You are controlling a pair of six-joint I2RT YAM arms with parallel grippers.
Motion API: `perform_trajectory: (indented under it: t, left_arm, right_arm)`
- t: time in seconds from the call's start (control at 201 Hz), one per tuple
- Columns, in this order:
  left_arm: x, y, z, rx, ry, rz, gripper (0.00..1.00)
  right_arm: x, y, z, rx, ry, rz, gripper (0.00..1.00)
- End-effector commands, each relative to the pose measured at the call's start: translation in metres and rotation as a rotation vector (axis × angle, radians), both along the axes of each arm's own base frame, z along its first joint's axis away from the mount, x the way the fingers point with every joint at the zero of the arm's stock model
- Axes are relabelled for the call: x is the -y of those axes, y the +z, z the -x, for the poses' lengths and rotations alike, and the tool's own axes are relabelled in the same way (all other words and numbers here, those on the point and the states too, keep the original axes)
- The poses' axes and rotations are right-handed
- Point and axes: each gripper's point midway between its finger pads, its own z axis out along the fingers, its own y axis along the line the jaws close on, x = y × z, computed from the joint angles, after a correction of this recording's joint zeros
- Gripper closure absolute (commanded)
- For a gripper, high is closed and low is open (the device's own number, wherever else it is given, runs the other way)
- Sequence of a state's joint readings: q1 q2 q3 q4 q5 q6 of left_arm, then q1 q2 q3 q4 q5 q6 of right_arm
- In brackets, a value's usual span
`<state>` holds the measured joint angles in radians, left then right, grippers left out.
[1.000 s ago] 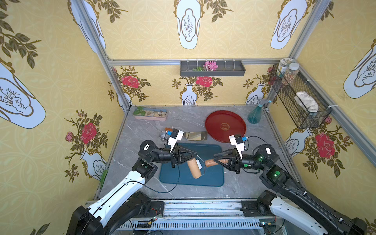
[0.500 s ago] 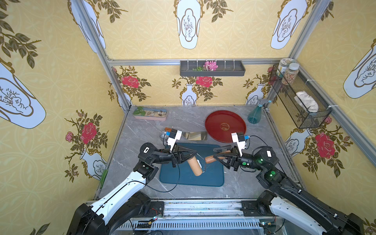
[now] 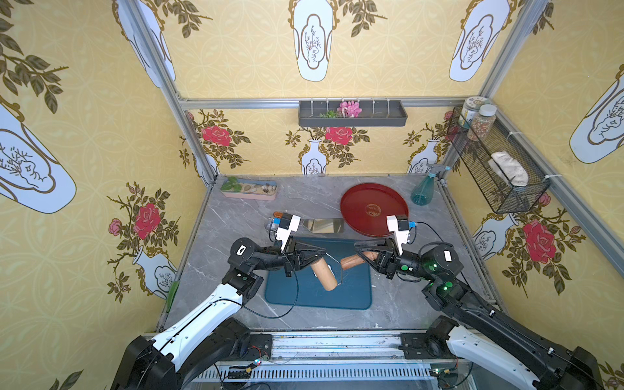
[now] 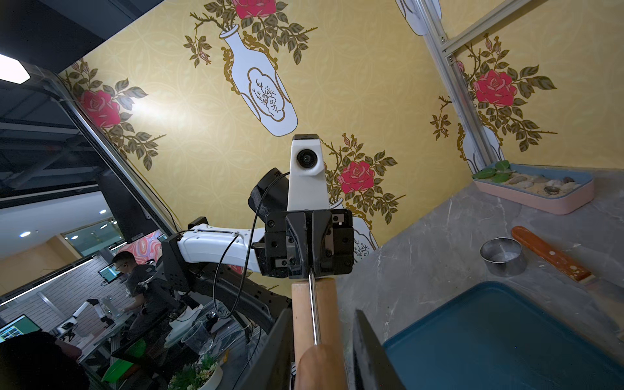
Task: Roll out the dumpling wrappers from the dough
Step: Pick up the rolling pin from the center of the board.
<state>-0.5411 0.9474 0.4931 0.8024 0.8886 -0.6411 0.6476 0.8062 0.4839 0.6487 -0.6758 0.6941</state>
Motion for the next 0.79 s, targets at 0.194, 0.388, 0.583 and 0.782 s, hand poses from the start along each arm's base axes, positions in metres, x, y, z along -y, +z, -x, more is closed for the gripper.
perform_trajectory:
  t: [0.194,0.388,0.583,0.782]
  left_arm:
    - [0.001,-0.008,-0.016,-0.072,0.064,-0.020,0.46]
    - [-0.022,-0.024,-0.049,-0.164,0.281,-0.039,0.06]
    - [-0.059,-0.065,-0.089,-0.314,0.648,-0.171,0.00]
    - [-0.107,-0.132,-0.110,-0.501,0.967,-0.390,0.00]
  right_arm:
    - [-0.002,-0.010,-0.006,-0.041,-0.023,0.042,1.00]
    - [0.009,-0.029,-0.027,-0.130,-0.178,0.134,1.00]
    - [0.040,-0.067,-0.060,-0.269,-0.453,0.315,1.00]
    - [0.062,-0.088,-0.074,-0.328,-0.604,0.394,1.00]
